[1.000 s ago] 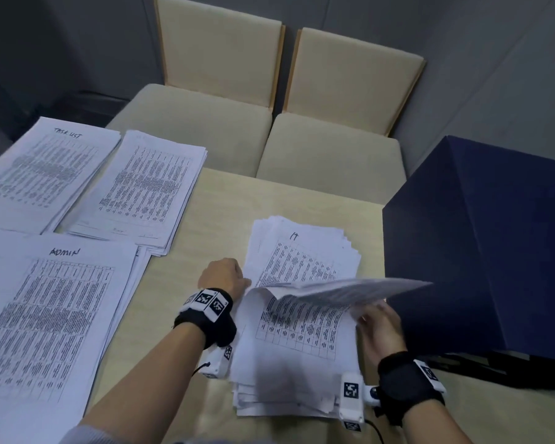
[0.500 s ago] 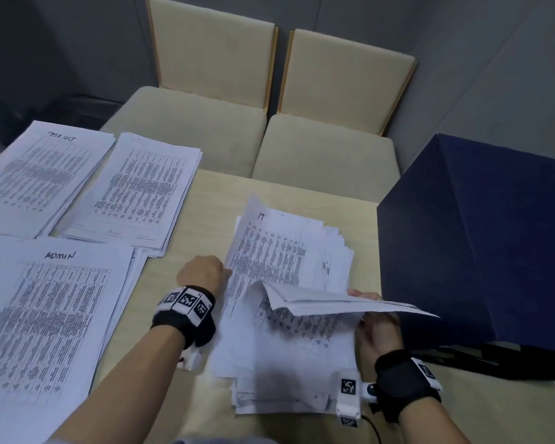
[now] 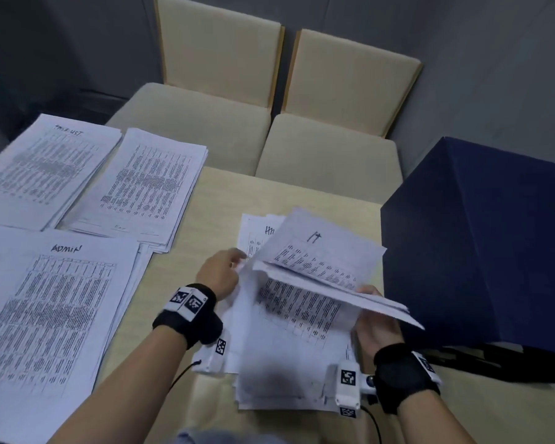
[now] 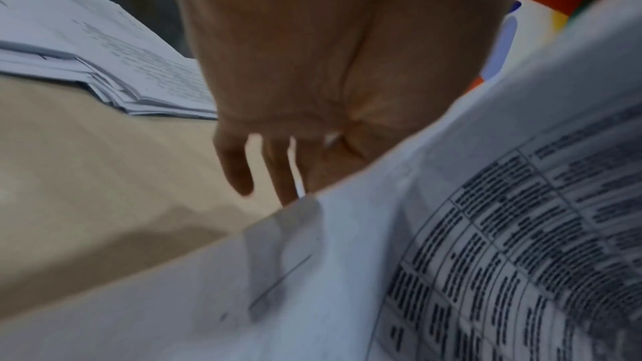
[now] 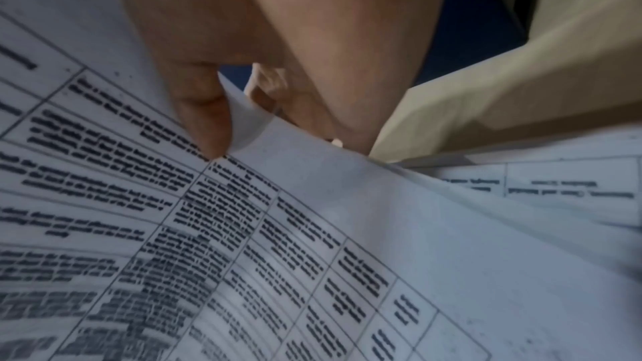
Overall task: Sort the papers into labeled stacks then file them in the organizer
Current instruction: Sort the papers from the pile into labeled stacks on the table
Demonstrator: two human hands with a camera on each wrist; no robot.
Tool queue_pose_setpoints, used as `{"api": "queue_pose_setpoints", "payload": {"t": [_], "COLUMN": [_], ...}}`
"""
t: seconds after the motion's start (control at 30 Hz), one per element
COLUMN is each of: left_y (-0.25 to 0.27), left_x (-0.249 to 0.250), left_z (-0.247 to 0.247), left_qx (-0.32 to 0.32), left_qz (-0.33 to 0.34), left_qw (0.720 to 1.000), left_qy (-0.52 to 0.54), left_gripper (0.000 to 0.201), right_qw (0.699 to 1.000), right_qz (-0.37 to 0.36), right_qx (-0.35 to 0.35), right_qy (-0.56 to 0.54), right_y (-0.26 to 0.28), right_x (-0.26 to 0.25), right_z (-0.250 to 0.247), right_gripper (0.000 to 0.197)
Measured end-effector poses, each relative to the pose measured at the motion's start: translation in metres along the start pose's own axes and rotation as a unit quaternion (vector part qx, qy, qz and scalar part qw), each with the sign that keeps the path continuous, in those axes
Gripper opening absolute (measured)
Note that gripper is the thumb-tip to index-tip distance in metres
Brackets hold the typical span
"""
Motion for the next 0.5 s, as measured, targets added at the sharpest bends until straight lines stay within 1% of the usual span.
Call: {"api": "queue_pose_setpoints", "payload": {"t": [0.03, 0.07, 0.1, 0.17, 0.2, 0.23, 0.27, 0.3, 0.33, 0.37, 0.4, 0.43, 0.47, 0.5], "left_y": [-0.002, -0.002, -0.003, -0.002, -0.002, -0.002, -0.002, 0.0, 0.001, 0.001, 0.002, 0.007, 0.011, 0.016], "left_x": [-0.002, 0.0, 0.0, 0.003, 0.004, 0.005, 0.006, 0.008, 0.009, 0.009, 0.013, 0.02, 0.03, 0.042], "left_z": [-0.001, -0.001, 0.0, 0.003, 0.004, 0.004, 0.003, 0.0, -0.002, -0.003, -0.006, -0.009, -0.012, -0.015], "left_qx": [0.062, 0.094, 0.096, 0.081, 0.083, 0.085, 0.088, 0.093, 0.108, 0.121, 0.11, 0.076, 0.026, -0.027], "left_qz": [-0.037, -0.067, -0.091, -0.112, -0.111, -0.107, -0.102, -0.091, -0.068, -0.035, 0.008, 0.054, 0.093, 0.116], "left_qw": [0.997, 0.993, 0.99, 0.989, 0.989, 0.989, 0.988, 0.986, 0.984, 0.982, 0.987, 0.993, 0.995, 0.991], "left_qy": [-0.022, -0.035, -0.045, -0.051, -0.055, -0.062, -0.079, -0.106, -0.127, -0.139, -0.118, -0.066, -0.003, 0.053], "left_gripper": [0.028, 0.023, 0.022, 0.021, 0.021, 0.022, 0.019, 0.011, 0.011, 0.029, 0.047, 0.06, 0.068, 0.072], "right_qw": [1.0, 0.999, 1.0, 0.999, 0.999, 0.999, 0.999, 0.999, 0.998, 0.998, 0.997, 0.997, 0.997, 0.997], "right_qz": [-0.005, -0.003, -0.002, 0.002, -0.001, -0.008, -0.008, -0.005, 0.009, 0.014, 0.026, 0.02, 0.006, -0.003], "right_qx": [0.017, 0.029, 0.027, 0.023, 0.026, 0.038, 0.046, 0.048, 0.052, 0.058, 0.058, 0.056, 0.049, 0.034], "right_qy": [0.009, 0.017, 0.009, -0.035, -0.042, -0.035, -0.019, -0.01, -0.023, -0.03, -0.032, -0.049, -0.063, -0.068], "right_y": [-0.002, 0.0, 0.0, 0.001, 0.003, 0.002, 0.003, 0.002, 0.002, 0.001, 0.001, -0.002, -0.002, 0.0], "right_x": [0.002, 0.002, 0.004, 0.005, 0.003, 0.002, -0.001, -0.002, -0.002, -0.003, -0.007, -0.009, -0.017, -0.027], "right_z": [-0.004, -0.005, -0.007, -0.01, -0.009, -0.011, -0.01, -0.011, -0.01, -0.011, -0.011, -0.015, -0.012, -0.006], "right_gripper": [0.022, 0.017, 0.017, 0.037, 0.037, 0.028, 0.021, 0.017, 0.016, 0.031, 0.054, 0.079, 0.101, 0.109]}}
Point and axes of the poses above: each hand's wrist, its own y-axis away from the middle knuckle, its own z-axis out of the palm, x = y × z, the point moved 2 cm from there along -y, towards the middle knuckle, and after that the axes turned 7 degrees about -x, right-handed, at the moved point
